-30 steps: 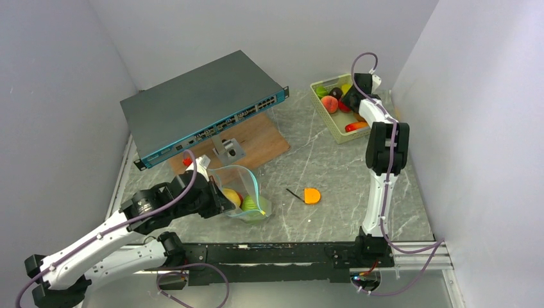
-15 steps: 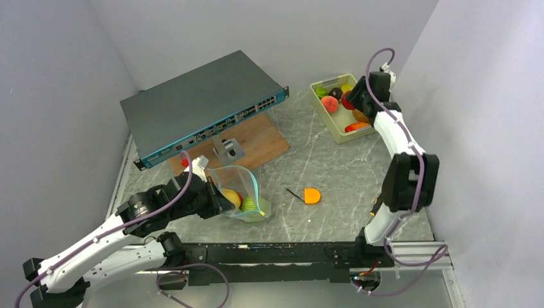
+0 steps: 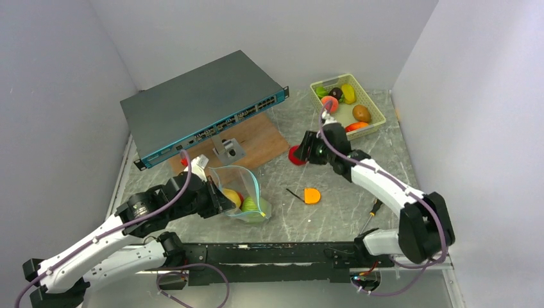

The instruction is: Place the food in the zip-top bag and seal the zipper

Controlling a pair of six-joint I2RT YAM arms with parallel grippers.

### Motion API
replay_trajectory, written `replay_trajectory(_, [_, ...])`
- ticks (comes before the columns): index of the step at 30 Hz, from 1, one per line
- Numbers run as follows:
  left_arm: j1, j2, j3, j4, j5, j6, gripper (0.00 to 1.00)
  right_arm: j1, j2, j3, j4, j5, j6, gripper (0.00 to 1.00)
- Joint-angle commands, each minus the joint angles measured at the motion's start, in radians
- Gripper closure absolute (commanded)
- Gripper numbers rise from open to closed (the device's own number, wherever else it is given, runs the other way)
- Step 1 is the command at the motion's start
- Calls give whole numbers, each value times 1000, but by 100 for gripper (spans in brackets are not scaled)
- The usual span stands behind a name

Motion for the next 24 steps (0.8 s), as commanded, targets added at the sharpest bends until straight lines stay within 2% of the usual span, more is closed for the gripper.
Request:
replay_trajectory(1, [-3, 7, 17, 50, 18, 19, 100, 100, -125, -106, 45, -41, 4, 92])
replay_trajectory(4, [-3, 1, 7, 68, 10, 21, 100, 181, -200, -140, 32, -37, 24, 92])
replay_trajectory(9, [-3, -9, 18, 25, -43, 10, 100, 309, -341, -205, 122, -79, 98, 92])
replay_trajectory(14, [-3, -6, 1, 36, -64, -5, 100, 397, -430, -136, 91, -64, 36, 93])
replay_trajectory(18, [-4, 14, -20, 102, -46, -10, 100, 408, -446, -50, 76, -154, -61, 93])
replay_trajectory(24, [-3, 44, 8, 76, -69, 4, 100, 445, -413, 49, 140, -346, -147, 92])
